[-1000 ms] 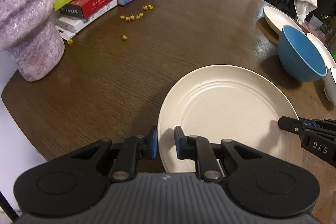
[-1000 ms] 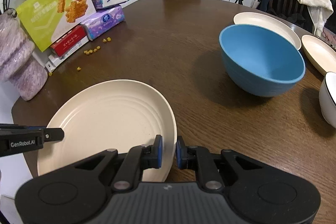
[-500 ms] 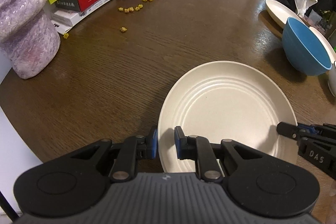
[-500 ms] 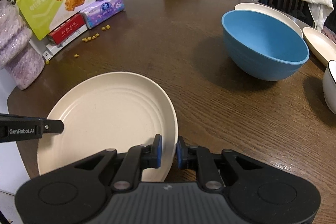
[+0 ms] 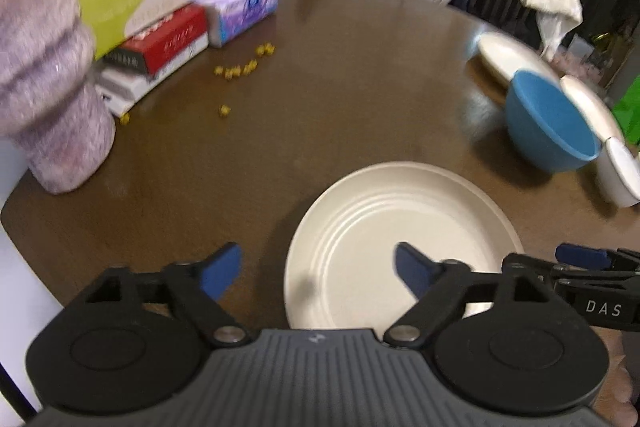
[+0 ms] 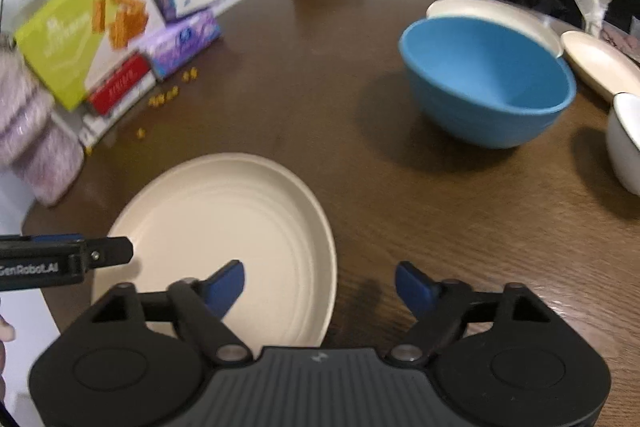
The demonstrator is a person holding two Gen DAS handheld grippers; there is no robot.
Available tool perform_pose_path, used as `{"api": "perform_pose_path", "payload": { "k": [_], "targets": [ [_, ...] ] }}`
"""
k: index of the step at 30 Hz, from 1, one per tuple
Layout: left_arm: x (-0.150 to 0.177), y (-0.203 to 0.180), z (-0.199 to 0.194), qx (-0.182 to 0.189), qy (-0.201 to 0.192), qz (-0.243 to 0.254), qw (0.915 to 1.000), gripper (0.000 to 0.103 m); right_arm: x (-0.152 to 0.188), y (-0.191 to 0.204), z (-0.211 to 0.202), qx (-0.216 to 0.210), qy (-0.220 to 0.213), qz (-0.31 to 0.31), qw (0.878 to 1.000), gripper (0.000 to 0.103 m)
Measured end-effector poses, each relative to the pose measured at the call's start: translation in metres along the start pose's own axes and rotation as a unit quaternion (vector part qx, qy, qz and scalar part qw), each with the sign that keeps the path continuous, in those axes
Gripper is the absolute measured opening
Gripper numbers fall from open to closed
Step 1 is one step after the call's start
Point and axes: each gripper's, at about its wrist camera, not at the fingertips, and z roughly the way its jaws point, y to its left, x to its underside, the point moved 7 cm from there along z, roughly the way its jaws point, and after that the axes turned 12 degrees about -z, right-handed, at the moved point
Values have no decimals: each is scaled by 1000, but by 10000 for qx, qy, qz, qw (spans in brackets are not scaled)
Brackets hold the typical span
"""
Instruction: Organize plates and bowls
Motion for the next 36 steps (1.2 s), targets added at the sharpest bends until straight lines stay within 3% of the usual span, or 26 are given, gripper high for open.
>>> {"api": "perform_pose_path", "payload": {
  "k": [1, 6, 10, 19, 36],
  "targets": [
    [-2, -2, -5, 44, -57, 6, 10000, 103, 0, -4, -4, 10, -11, 43, 10000, 89],
    [-3, -19, -26, 275, -226, 55, 9994, 103, 10, -26, -29, 197, -79, 202, 9996, 103],
    [-3, -28, -36, 345, -345, 53, 9988, 103, 22, -47, -48, 422, 2, 318, 9986, 103],
    [3, -63, -55, 623, -418, 263, 9968, 103, 32, -85, -100, 707, -262, 613, 9953, 103],
    [19, -101, -86, 947, -595, 553, 9922, 103, 54, -123, -168, 1086, -645, 862, 9882, 103]
  ]
}}
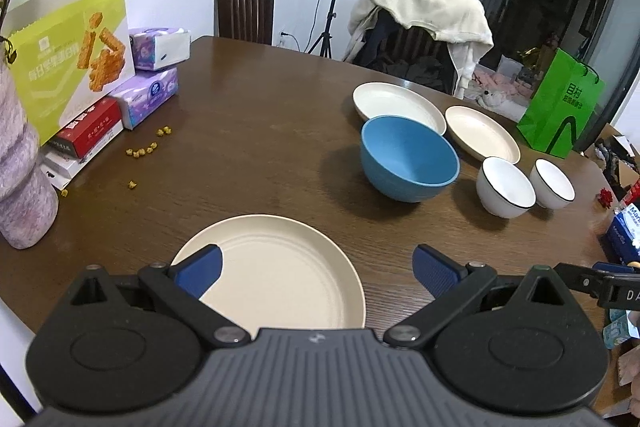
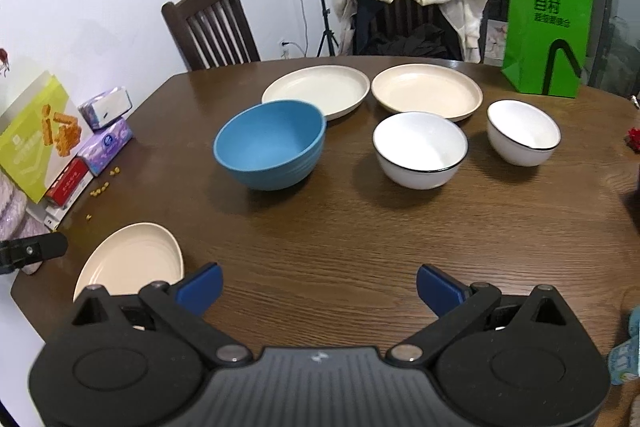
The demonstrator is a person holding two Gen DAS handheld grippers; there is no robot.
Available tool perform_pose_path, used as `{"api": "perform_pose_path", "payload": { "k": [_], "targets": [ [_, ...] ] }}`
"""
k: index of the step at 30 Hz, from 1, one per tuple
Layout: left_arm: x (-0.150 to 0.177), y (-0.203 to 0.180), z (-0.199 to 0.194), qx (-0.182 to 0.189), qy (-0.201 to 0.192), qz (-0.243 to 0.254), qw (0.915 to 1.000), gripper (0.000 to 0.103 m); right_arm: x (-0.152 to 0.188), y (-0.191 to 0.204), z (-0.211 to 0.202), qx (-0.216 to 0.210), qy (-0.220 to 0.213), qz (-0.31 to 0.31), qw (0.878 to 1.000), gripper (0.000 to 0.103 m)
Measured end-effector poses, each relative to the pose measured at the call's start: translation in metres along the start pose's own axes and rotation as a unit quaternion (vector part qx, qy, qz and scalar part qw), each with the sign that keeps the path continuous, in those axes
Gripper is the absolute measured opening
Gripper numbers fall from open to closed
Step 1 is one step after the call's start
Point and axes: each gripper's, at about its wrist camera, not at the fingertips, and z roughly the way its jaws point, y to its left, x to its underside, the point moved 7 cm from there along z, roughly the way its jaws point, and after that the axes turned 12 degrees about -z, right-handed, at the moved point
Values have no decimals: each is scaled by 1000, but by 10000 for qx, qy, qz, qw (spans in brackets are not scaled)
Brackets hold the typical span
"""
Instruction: Organize plates and bowls
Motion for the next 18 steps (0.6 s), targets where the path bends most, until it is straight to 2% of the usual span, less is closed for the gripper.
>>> {"api": "perform_pose_path", "payload": {
  "k": [18],
  "targets": [
    [0, -35, -26, 89, -208, 90, 9997, 103, 5, -38, -36, 229, -115, 0, 9997, 103]
  ]
}}
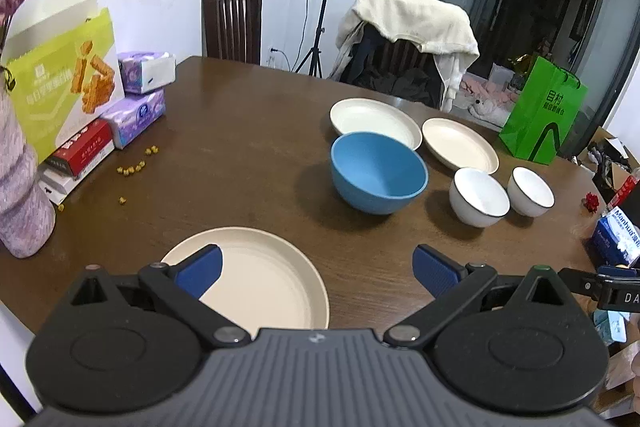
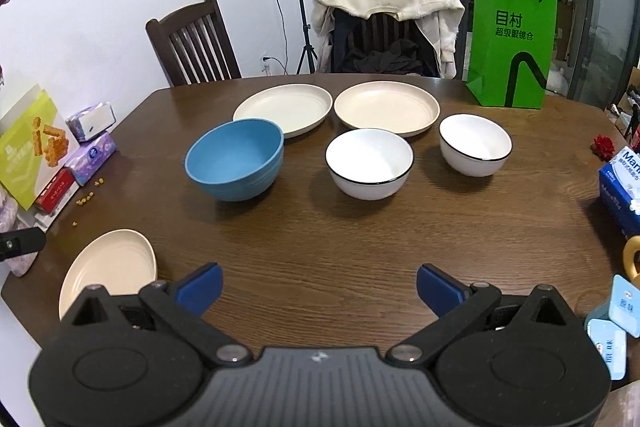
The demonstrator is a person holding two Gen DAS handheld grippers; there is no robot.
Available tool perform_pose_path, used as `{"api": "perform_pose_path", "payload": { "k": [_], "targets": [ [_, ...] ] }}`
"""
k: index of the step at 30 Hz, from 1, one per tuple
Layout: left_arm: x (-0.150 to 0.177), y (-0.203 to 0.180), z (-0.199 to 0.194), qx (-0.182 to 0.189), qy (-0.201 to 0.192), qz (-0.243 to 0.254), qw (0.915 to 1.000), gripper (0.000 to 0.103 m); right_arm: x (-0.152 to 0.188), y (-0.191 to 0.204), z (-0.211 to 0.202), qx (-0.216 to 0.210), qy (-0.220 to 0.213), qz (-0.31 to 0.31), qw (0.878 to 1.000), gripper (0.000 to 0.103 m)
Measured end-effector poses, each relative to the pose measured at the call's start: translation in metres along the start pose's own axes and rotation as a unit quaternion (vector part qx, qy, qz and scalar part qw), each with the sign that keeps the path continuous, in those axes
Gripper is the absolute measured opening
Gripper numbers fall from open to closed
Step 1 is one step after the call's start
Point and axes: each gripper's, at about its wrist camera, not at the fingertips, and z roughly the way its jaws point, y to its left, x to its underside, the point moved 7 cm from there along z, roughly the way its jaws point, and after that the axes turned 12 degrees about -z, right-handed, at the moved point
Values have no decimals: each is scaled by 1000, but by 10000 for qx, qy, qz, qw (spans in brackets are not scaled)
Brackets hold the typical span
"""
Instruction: Organize plates and bowls
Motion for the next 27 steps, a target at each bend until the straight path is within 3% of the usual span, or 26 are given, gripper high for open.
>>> {"api": "perform_pose_path", "payload": {
  "k": [14, 27],
  "targets": [
    [-43, -34, 5, 5, -93, 33, 10000, 103, -48, -10, -18, -122, -198, -222, 9995, 103],
    [-111, -62, 50, 135, -78, 68, 9999, 103, -117, -22, 16, -95, -256, 30, 9996, 103]
  ]
}}
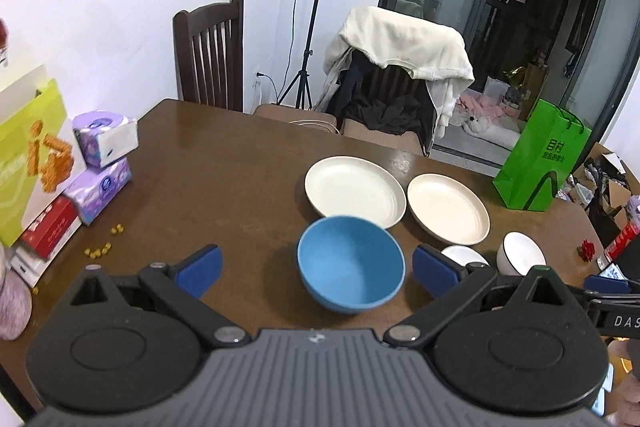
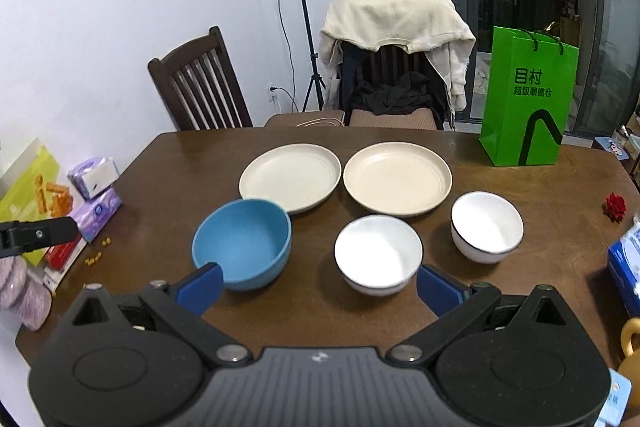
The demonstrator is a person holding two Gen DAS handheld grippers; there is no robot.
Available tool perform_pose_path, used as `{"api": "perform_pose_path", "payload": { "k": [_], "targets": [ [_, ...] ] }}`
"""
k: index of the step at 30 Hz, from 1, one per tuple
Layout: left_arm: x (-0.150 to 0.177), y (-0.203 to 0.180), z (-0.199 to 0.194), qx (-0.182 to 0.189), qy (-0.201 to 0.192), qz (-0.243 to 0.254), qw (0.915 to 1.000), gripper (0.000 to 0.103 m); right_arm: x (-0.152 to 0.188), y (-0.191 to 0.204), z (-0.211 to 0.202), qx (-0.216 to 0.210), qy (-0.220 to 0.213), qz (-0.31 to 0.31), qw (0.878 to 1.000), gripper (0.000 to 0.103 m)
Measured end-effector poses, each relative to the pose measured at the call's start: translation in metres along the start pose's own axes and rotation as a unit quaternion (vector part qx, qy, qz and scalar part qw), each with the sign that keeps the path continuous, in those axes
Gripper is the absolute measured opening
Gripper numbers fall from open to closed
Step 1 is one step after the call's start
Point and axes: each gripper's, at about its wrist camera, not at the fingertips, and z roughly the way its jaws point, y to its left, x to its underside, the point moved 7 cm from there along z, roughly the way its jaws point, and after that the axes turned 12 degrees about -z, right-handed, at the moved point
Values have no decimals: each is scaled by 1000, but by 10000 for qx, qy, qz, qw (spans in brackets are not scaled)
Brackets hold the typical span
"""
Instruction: Organize plates and bowls
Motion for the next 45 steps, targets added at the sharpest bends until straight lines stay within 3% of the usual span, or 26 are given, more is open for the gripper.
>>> {"api": "perform_pose_path", "payload": {
  "k": [13, 26, 34, 45],
  "targets": [
    [-55, 0, 66, -31, 158, -170, 9997, 103, -59, 9, 71, -164, 209, -82, 9996, 103],
    [-105, 10, 140, -275, 387, -271, 9985, 103, -105, -8, 146, -190, 627, 104, 9978, 103],
    [-121, 23, 182, -432, 561, -340, 9969, 103, -129, -15, 190, -260, 782, 225, 9963, 103],
    [-130, 27, 240, -595, 789, -251, 9948, 103, -136, -17, 247, -303, 1064, 406, 9930, 103]
  ]
}}
